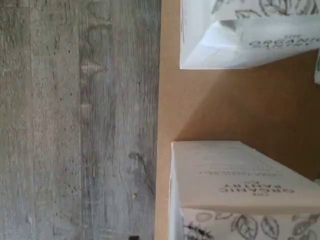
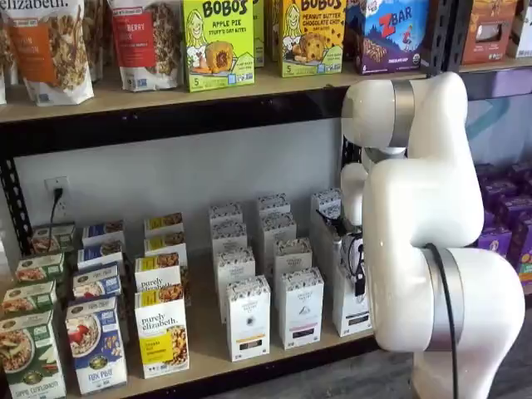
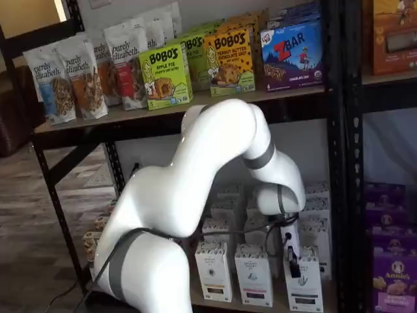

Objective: Pick up the white box with a green strip in the middle, on the bottom shelf, the sixth box from the left

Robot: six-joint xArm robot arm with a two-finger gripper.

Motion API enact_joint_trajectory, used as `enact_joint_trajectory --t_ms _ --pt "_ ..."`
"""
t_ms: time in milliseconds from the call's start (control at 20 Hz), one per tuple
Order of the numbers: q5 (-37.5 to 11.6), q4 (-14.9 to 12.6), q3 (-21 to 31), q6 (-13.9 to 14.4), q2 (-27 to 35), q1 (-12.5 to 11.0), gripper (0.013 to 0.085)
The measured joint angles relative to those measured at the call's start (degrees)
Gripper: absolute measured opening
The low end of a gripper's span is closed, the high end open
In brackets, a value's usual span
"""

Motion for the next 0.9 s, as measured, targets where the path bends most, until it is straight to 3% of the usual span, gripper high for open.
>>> enact_joint_trajectory --t_ms 400,750,900 --pt "-1.1 1.6 0.3 -1.4 0.0 0.0 0.0690" --pt "-0.8 1.6 0.2 -1.5 -0.2 -0.1 0.0690" --pt "-0.4 1.6 0.0 -1.5 -0.3 -0.1 0.0610"
